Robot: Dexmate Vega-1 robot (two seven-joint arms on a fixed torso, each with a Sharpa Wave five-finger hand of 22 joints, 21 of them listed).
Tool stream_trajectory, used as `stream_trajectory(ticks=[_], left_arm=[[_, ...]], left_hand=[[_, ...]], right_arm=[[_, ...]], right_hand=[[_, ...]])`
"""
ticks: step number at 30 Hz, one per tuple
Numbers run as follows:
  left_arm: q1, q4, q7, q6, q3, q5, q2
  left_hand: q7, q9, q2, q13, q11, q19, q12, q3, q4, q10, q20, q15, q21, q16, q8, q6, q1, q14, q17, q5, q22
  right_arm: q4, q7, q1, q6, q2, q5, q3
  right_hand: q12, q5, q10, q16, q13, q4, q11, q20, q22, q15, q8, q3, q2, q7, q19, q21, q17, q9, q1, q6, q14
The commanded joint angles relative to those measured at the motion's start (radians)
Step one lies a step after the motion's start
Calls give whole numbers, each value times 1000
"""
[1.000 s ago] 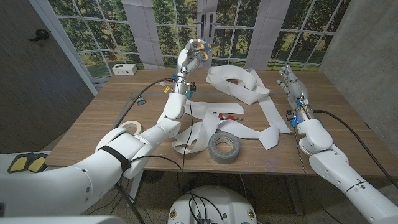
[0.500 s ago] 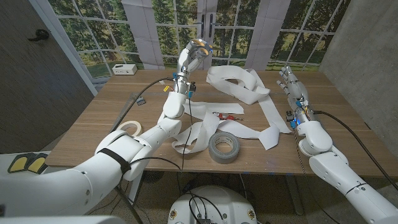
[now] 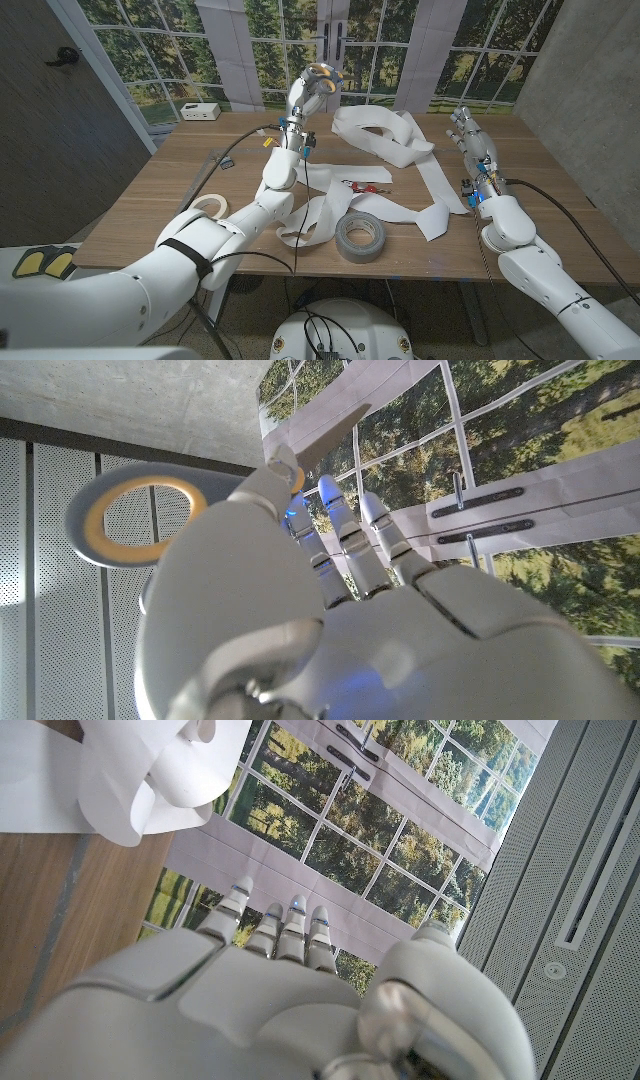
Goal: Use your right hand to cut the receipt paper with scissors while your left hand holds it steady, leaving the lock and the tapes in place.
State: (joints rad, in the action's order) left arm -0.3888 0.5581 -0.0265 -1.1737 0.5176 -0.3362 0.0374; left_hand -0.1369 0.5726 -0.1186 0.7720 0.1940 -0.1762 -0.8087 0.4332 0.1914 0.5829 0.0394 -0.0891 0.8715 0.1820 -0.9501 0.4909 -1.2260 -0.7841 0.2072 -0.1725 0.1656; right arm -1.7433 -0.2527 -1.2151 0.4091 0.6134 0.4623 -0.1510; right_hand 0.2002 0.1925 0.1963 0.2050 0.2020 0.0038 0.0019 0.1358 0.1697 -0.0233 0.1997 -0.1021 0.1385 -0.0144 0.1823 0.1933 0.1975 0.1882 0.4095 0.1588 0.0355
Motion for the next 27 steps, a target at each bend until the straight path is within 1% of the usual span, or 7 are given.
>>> stream_trajectory(ticks=[1,10,13,15,18,21,27], left_arm=[[21,-45,-25,-40,-6,5,-13],[14,-33,-65,-39,-16,-34,-16],[20,-58,-47,-49,-15,-14,-22],[25,-76,-1,-57,-12,27,-23],[34,-97,43,-64,-4,72,-20],[53,-134,142,-83,13,164,-13],[69,-156,285,-83,57,269,2]], left_hand=[[7,-3,-46,105,-20,-3,-56,33,-28,23,72,-143,-7,12,-8,12,17,0,9,-3,3],[16,-12,-40,86,-24,-13,-57,30,-23,32,76,-142,-13,20,-10,20,6,-7,14,-3,3],[16,-14,-40,82,-25,-15,-57,29,-24,32,79,-141,-15,21,-10,19,5,-8,15,-3,3],[17,-15,-41,81,-26,-16,-58,29,-25,31,80,-141,-16,21,-10,20,5,-9,15,-3,3],[20,-18,-39,75,-26,-20,-59,28,-25,35,81,-142,-18,23,-10,21,3,-12,16,-3,3],[19,-21,-38,71,-25,-23,-60,27,-24,35,82,-142,-19,23,-11,22,1,-14,17,-4,3],[20,-25,-38,65,-26,-28,-63,25,-25,35,84,-142,-23,23,-12,27,-1,-15,17,-4,2]], right_arm=[[6,6,3,1,-3,1,0],[5,5,8,-4,0,-2,1],[-4,6,6,-12,4,3,2],[-18,5,3,-27,10,6,3],[-43,-3,-4,-48,19,5,7],[-50,10,-2,-56,34,1,7],[-58,14,1,-71,37,9,5]], right_hand=[[4,-1,-2,2,4,1,-2,6,3,0,-1,6,-1,-6,5,-1,2,3,-9,5,9],[3,-1,-2,3,4,1,-1,11,3,-1,-1,7,-2,-7,8,0,2,3,-9,5,10],[3,-1,-2,3,4,1,0,11,3,0,-1,7,-2,-7,8,0,2,3,-10,6,12],[3,-1,-3,5,4,2,-1,15,3,6,-1,7,-1,-7,9,0,3,3,-11,6,16],[6,-1,4,20,5,8,-1,37,5,24,-1,12,8,-8,36,10,8,3,-19,5,52],[9,-1,11,24,5,9,6,42,5,30,-2,13,8,-6,47,14,9,3,-20,4,59],[9,-1,12,24,6,8,23,43,6,32,-4,14,5,-4,50,13,10,3,-20,-3,62]])
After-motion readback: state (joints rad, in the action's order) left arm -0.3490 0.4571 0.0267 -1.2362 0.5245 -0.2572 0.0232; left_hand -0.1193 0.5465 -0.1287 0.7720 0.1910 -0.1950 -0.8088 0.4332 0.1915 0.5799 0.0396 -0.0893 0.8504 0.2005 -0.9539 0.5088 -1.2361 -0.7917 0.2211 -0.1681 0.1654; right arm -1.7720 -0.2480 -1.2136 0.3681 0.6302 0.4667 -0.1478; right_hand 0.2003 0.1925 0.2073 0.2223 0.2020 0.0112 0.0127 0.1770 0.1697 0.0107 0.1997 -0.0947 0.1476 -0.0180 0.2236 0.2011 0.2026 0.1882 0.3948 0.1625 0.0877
